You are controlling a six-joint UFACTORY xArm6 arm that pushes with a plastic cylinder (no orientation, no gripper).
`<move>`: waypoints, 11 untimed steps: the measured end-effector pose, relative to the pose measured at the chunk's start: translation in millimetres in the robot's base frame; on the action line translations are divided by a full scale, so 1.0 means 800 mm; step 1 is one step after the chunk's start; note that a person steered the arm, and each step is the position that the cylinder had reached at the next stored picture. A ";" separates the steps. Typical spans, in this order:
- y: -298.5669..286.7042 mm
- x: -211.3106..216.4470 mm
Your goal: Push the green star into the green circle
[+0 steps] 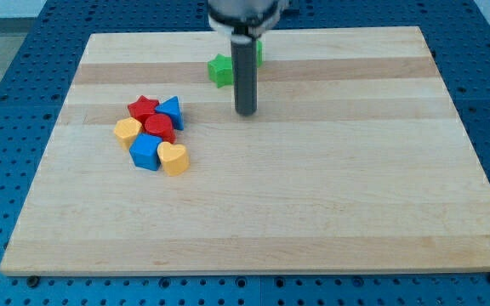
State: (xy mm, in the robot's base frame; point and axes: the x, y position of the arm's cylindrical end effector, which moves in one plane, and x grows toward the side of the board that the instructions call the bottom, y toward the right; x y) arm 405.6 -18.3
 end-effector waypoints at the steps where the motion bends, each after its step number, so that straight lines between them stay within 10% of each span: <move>1: -0.043 0.003; 11: -0.075 -0.107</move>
